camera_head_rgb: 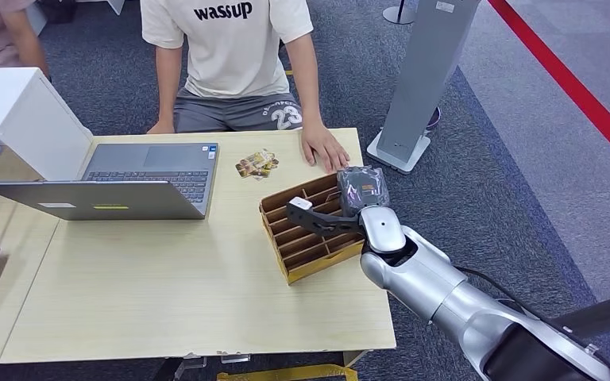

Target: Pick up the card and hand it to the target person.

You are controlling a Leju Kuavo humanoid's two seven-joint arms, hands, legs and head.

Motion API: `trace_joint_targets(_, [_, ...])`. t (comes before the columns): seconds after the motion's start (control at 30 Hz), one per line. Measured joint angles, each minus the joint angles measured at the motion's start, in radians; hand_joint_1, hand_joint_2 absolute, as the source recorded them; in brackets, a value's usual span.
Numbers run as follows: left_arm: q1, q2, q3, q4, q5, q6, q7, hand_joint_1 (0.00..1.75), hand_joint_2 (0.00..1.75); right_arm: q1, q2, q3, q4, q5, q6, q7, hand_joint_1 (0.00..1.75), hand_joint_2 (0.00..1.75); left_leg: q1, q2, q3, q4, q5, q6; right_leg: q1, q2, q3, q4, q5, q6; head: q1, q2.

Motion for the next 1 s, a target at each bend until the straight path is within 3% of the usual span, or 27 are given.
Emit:
trace_joint_targets(0.23, [0.001,0.000,0.000,0.000,0.001,0.000,0.000,0.00,0.00,0.000,0.000,0.001,0.000,-0.006,0.001,-0.002,1.55,1.75,0.000,0.000,0.000,0.000,0.000,0.000,0.000,0.000,0.000,0.000,0.000,0.000,0.000,0.000])
trace_joint_targets(0.37, [0.002,0.000,0.000,0.000,0.001,-0.010,-0.003,0.00,1.75,0.000,0.000,0.001,0.001,-0.012,0.002,-0.001,1.57,1.75,0.000,0.000,0.000,0.000,0.000,0.000,0.000,0.000,0.000,0.000,0.000,0.000,0.000,0.000])
trace_joint_targets(0.77, [0.010,0.000,0.000,0.000,0.011,-0.027,-0.006,0.00,1.75,-0.003,-0.002,0.000,-0.006,-0.044,0.005,0.003,1.57,1.75,0.000,0.000,0.001,0.000,0.000,0.000,0.000,0.000,0.000,0.000,0.000,0.000,0.000,0.000])
trace_joint_targets(1.0, [0.019,0.001,0.000,0.000,0.020,-0.019,-0.003,0.00,1.75,-0.007,-0.027,-0.010,-0.071,-0.067,0.014,0.047,1.57,1.75,0.000,0.000,0.000,0.000,0.000,0.000,0.000,0.000,0.000,0.000,0.000,0.000,0.000,0.000])
